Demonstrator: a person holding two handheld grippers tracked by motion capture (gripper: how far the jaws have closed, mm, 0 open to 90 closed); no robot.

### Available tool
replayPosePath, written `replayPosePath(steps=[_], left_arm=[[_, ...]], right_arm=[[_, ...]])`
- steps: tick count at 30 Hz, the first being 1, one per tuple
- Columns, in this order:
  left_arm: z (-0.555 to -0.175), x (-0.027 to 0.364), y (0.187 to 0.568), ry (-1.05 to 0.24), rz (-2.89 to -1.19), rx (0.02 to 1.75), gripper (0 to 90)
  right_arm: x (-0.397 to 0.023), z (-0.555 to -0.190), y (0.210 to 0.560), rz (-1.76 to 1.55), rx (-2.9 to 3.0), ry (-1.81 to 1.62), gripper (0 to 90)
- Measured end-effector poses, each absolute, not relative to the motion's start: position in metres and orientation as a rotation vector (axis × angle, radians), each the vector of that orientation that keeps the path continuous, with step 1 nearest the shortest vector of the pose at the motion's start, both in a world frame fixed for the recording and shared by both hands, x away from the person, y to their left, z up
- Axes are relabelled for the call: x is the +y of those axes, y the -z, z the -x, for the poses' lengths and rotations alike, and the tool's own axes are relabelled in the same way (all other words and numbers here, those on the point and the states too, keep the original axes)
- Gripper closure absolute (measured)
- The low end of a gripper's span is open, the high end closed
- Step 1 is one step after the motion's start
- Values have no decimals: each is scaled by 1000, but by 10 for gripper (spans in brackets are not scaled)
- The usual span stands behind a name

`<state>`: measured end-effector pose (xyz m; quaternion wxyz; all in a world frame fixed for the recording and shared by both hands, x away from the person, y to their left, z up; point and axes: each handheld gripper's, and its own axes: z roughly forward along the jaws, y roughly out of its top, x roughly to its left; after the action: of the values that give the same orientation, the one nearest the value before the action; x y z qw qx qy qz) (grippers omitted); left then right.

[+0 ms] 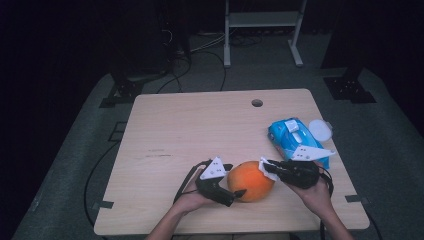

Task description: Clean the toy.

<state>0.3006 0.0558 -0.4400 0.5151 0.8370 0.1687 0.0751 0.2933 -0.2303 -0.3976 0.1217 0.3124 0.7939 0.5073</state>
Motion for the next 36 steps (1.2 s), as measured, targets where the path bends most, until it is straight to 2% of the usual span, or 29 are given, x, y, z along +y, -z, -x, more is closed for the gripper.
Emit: replayPosePath(steps=[2,7,13,17,24,31,33,36], left_arm=[[-301,50,446,-148,-2025,399,103],[-294,51,434,-218,-1985,395,266],[-285,46,420,-285,-1985,379,299],[-284,51,414,-285,-1962,386,316],[-288,59,406,-284,-1918,426,324],[-287,53,411,-306,-1932,438,319],[-287,53,412,-300,-1936,430,277],[-290,56,413,-268,-1937,389,164]], right_arm=[[-230,-295,400,-929,2326,-1480,804],[-225,-290,395,-903,2283,-1459,807],[-201,-275,379,-782,2300,-1571,807],[-192,-272,376,-739,2293,-1544,806],[-218,-293,400,-968,2291,-1555,807],[-194,-277,382,-818,2293,-1610,806],[-194,-280,386,-834,2299,-1590,807],[-203,-288,398,-908,2308,-1583,806]])
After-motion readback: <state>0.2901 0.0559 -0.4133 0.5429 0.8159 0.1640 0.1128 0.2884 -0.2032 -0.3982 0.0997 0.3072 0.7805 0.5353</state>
